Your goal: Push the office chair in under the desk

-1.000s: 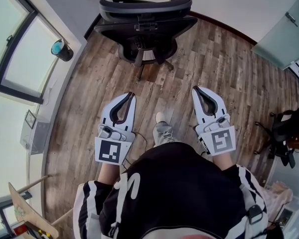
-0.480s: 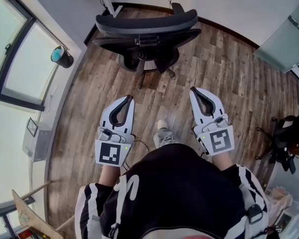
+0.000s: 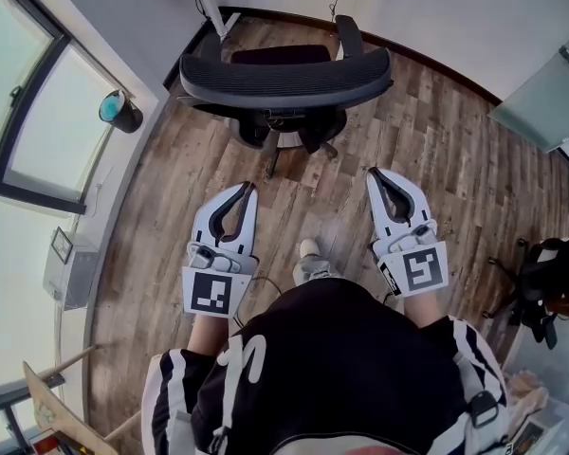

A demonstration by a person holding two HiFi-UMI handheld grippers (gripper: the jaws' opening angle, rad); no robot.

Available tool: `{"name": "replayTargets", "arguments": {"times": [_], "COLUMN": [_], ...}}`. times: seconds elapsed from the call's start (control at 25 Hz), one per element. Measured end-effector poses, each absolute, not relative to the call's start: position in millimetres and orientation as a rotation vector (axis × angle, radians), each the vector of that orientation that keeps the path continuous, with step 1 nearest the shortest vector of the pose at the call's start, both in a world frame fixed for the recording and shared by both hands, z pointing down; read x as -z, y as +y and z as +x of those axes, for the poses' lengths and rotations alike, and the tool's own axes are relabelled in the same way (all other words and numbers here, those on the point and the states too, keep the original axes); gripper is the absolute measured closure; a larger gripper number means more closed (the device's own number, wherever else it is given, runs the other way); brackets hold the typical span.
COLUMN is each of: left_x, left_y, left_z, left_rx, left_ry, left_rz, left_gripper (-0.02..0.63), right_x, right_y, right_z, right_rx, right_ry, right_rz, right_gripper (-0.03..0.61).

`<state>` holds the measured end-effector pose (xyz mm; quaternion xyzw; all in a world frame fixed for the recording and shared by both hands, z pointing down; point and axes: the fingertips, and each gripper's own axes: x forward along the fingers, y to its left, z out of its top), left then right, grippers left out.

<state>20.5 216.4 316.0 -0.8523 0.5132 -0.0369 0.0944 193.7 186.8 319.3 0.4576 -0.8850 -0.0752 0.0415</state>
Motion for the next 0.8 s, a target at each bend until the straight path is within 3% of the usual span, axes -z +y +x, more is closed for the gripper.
{"name": "replayTargets", "arguments": {"times": [0.8], "left_x": [-301], "left_y": [132], "left_z": [13], "left_rx": [0.082], "left_ry": [1.555], "left_rz": [-2.481], "left_gripper": [0.592], "right_x": [-312], "right_y": [107], "right_z": [184], "right_rx": [0.282], "right_ry": [-2.739], "right_rz": [1.341], "right_gripper": [0.568]}}
